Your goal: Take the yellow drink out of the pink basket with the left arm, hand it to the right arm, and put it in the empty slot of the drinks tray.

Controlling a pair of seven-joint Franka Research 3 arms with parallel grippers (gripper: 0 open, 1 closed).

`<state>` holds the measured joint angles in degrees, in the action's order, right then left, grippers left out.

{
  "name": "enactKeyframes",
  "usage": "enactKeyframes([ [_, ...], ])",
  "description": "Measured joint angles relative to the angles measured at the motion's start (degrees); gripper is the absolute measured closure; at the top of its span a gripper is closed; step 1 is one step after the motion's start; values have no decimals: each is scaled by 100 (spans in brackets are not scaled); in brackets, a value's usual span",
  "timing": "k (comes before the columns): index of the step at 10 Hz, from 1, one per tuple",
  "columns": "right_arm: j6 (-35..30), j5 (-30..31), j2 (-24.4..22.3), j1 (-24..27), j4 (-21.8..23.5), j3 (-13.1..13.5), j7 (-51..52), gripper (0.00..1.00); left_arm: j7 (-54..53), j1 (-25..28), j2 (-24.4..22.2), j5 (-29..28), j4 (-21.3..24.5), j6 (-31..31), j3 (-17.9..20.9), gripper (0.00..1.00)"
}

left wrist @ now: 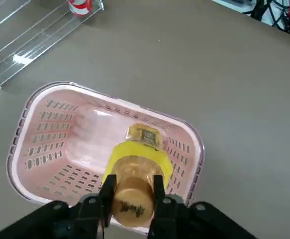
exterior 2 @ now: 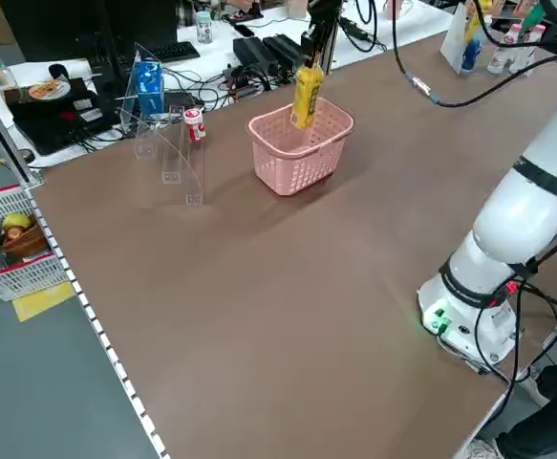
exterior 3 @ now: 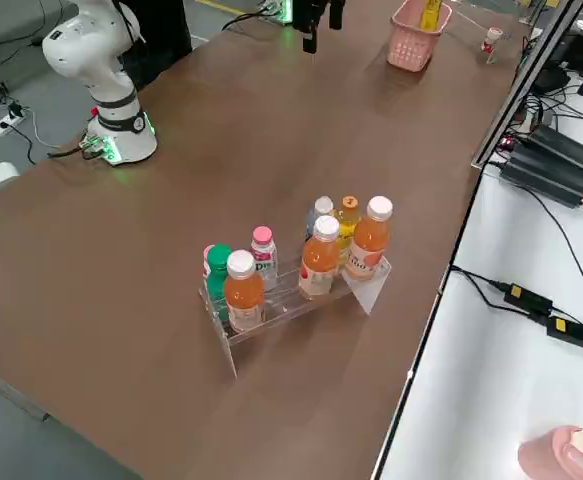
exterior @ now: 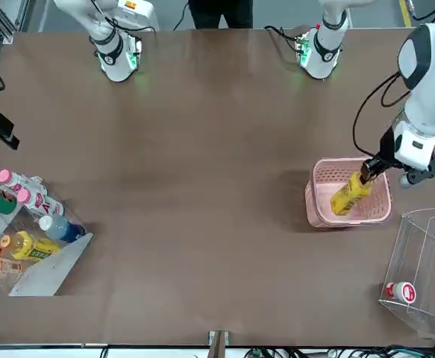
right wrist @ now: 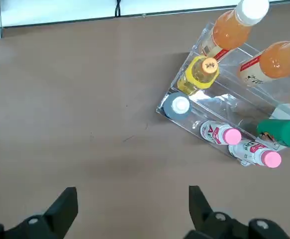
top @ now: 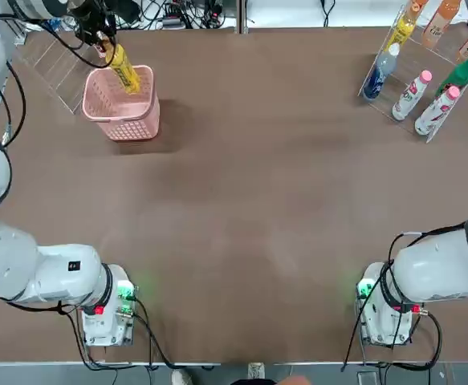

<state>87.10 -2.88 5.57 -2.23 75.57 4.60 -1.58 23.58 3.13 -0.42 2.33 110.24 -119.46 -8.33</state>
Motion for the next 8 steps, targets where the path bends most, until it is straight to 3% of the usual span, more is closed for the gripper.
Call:
enactKeyframes([
  [8,0,0,0,0,0,0,0,1,7,-7,-103,153,-930,1257,-120,66],
])
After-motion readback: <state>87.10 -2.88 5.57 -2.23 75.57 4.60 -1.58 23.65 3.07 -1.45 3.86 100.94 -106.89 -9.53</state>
